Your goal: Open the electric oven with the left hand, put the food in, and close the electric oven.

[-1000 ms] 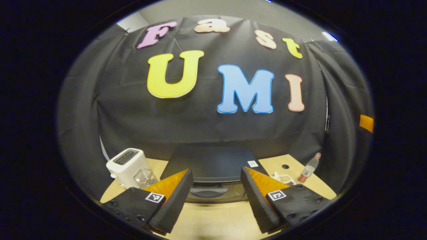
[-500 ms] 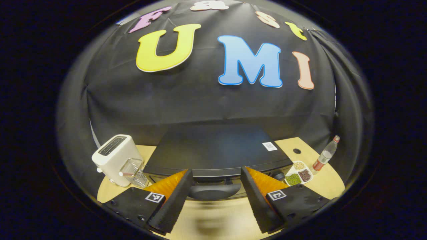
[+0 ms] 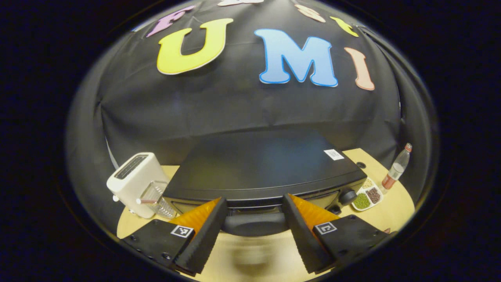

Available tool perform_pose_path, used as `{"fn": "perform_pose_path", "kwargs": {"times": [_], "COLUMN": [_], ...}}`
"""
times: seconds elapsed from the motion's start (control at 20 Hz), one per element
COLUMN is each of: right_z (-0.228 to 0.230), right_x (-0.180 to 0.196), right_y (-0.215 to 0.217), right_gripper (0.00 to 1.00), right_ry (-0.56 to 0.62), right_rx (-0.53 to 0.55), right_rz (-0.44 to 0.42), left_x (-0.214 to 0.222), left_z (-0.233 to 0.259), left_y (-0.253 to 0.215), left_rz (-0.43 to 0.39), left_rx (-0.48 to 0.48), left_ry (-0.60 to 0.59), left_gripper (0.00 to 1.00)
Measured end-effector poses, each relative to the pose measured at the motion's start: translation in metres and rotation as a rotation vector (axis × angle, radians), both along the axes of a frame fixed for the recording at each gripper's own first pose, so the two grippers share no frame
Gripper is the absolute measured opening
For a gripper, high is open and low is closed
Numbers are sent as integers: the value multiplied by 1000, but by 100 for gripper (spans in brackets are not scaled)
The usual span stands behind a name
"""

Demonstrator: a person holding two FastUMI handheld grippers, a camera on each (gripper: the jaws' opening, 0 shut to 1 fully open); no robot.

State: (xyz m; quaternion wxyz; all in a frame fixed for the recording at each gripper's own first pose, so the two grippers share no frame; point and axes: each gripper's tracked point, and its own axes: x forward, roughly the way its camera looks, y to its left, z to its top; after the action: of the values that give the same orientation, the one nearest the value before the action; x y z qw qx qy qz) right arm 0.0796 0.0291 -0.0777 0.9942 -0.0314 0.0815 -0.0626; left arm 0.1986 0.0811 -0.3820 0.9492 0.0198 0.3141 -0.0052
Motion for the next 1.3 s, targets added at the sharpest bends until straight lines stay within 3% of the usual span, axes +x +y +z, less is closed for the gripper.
{"fn": "perform_pose_path", "kwargs": {"times": [0.35,0.65,0.95,1.3], "right_z": [14,17,15,8], "right_x": [-4,-16,-33,-36], "right_y": [8,13,18,21], "right_gripper": [98,98,98,98], "right_ry": [-34,-39,-35,-12], "right_rx": [-12,-4,-11,-8], "right_rz": [23,28,27,58], "left_x": [-17,-61,-101,-136], "left_z": [-1,-13,-34,-66], "left_y": [0,-2,-4,-4], "left_rz": [-7,-5,-46,-43], "left_rx": [-2,-35,-12,-2], "left_ry": [0,24,50,97], "left_gripper": [100,96,100,97]}}
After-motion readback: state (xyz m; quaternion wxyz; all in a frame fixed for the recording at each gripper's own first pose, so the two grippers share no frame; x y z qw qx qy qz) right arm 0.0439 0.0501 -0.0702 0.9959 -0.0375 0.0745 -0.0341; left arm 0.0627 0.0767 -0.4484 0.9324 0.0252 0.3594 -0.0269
